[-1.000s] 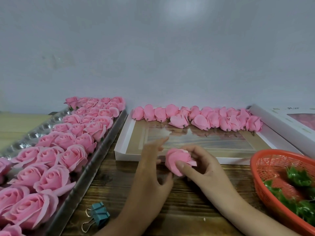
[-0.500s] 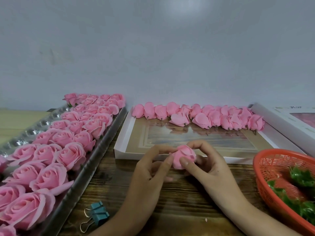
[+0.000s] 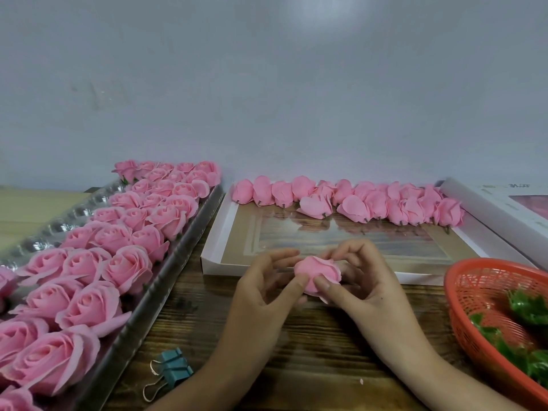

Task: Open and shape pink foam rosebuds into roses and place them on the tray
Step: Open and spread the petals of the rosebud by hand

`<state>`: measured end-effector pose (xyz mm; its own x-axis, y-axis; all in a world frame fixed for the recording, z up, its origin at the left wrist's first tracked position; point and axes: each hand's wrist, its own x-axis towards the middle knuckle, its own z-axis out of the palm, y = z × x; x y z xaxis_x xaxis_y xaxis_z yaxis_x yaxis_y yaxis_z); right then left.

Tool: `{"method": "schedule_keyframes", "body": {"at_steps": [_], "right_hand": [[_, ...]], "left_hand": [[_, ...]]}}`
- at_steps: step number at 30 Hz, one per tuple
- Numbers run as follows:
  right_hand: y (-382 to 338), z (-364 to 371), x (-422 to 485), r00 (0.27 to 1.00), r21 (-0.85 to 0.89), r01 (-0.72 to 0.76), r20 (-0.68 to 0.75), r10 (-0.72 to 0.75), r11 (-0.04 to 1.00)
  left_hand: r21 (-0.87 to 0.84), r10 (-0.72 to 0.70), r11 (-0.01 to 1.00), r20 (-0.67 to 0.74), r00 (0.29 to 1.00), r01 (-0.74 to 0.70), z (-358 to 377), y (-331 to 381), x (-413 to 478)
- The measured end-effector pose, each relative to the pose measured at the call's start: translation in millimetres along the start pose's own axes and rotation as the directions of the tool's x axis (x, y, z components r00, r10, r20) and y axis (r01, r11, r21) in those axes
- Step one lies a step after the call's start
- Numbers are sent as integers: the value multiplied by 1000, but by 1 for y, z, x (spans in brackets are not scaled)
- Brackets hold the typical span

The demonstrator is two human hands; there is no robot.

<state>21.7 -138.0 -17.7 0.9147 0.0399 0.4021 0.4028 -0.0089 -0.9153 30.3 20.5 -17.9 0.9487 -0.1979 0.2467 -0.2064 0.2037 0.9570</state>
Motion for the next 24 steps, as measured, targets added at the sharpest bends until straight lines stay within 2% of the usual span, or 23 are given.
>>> {"method": "schedule_keyframes", "body": {"at_steps": [8,13,18,24], "right_hand": [[-2,2,0,998,-148,58,-22,-62,987],[0,-1,1,991,-176,118,-47,-128,977],[-2,0,0,980,-251,179,-39,-194,951],[-3,0,-1,980,-329,190,3,-200,925]], "left_hand": [[-44,-62,997,8,998,62,-8,-6,3],[-82,-26,996,-8,1000,26,-8,-6,4],[-16,-23,1000,1,1000,23,-10,-7,3],[-3,-23,1000,-8,1000,23,-9,-8,4]]}}
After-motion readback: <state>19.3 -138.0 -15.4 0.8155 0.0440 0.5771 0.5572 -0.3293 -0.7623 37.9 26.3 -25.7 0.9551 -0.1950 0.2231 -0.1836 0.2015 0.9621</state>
